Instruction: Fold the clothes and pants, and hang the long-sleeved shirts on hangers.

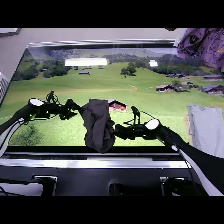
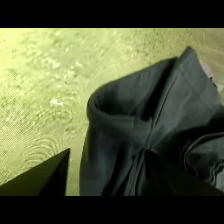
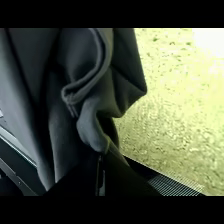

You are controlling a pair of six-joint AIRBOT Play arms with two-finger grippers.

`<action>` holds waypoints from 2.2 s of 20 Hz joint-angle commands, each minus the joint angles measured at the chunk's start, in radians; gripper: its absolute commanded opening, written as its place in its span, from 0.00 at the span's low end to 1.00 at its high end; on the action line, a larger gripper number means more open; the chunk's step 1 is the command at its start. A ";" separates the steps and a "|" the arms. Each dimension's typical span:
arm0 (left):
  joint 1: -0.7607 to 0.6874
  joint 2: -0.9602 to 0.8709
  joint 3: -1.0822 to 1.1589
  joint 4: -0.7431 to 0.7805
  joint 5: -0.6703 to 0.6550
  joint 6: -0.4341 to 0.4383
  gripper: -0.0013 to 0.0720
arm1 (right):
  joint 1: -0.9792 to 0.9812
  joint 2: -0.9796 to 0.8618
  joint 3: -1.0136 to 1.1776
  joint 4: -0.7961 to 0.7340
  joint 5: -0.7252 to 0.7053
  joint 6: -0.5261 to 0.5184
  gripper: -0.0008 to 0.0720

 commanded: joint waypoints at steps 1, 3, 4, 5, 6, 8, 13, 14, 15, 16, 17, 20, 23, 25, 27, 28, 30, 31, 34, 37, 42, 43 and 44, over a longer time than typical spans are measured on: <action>-0.016 -0.080 0.021 -0.116 0.020 0.088 0.44 | 0.001 0.030 0.000 -0.007 0.003 0.006 0.05; -0.026 -0.095 0.040 -0.115 0.020 0.092 0.03 | 0.001 0.051 0.000 -0.018 -0.003 0.006 0.05; -0.026 -0.095 0.047 -0.115 0.021 0.098 0.04 | 0.001 0.069 0.000 -0.036 -0.011 0.006 0.05; -0.023 -0.094 0.060 -0.114 0.019 0.106 0.04 | 0.001 0.089 0.000 -0.062 -0.021 0.006 0.05; -0.016 -0.089 0.075 -0.111 0.007 0.108 0.03 | 0.001 0.113 0.005 -0.104 -0.033 0.017 0.05; 0.009 -0.055 0.115 -0.095 -0.027 0.108 0.03 | 0.000 0.172 0.047 -0.263 -0.058 0.108 0.05; 0.117 0.195 0.336 0.151 -0.135 0.017 0.03 | 0.000 0.309 0.399 -0.990 0.015 0.463 0.05; 0.138 0.262 0.396 0.183 -0.164 0.017 0.03 | 0.000 0.326 0.486 -1.064 0.041 0.470 0.05; 0.158 0.333 0.453 0.205 -0.190 0.016 0.03 | 0.000 0.341 0.574 -1.120 0.062 0.467 0.05; 0.175 0.401 0.502 0.232 -0.208 -0.007 0.03 | 0.000 0.356 0.665 -1.157 0.080 0.444 0.05; 0.188 0.470 0.543 0.270 -0.222 -0.045 0.03 | 0.000 0.373 0.746 -1.189 0.096 0.439 0.05; 0.215 0.691 0.612 0.404 -0.247 -0.193 0.03 | 0.001 0.423 0.932 -1.202 0.135 0.439 0.05; 0.216 0.869 0.613 0.431 -0.258 -0.238 0.03 | 0.001 0.485 1.017 -1.164 0.134 0.439 0.05; 0.216 0.942 0.612 0.431 -0.280 -0.261 0.03 | 0.001 0.523 1.020 -1.136 0.140 0.439 0.06; 0.216 0.968 0.612 0.431 -0.295 -0.265 0.03 | 0.001 0.524 1.020 -1.114 0.164 0.440 0.06; 0.216 0.966 0.609 0.431 -0.298 -0.264 0.03 | 0.001 0.507 1.020 -1.114 0.172 0.440 0.06; 0.216 0.930 0.574 0.432 -0.296 -0.263 0.03 | 0.001 0.431 1.020 -1.118 0.179 0.440 0.06; 0.216 0.902 0.547 0.432 -0.296 -0.260 0.03 | 0.001 0.373 1.020 -1.116 0.179 0.440 0.06; 0.216 0.754 0.436 0.432 -0.291 -0.249 0.03 | 0.001 0.152 1.020 -1.071 0.179 0.476 0.06; 0.214 0.548 0.334 0.434 -0.229 -0.221 0.03 | 0.001 -0.120 1.020 -0.936 0.159 0.513 0.06; 0.198 0.206 0.295 0.447 -0.141 -0.223 0.03 | 0.001 -0.486 1.020 -0.593 0.024 0.515 0.06; 0.193 0.155 0.295 0.447 -0.132 -0.223 0.03 | 0.001 -0.534 1.020 -0.538 -0.001 0.515 0.06; 0.190 0.117 0.295 0.446 -0.124 -0.223 0.03 | 0.001 -0.566 1.020 -0.496 -0.016 0.515 0.07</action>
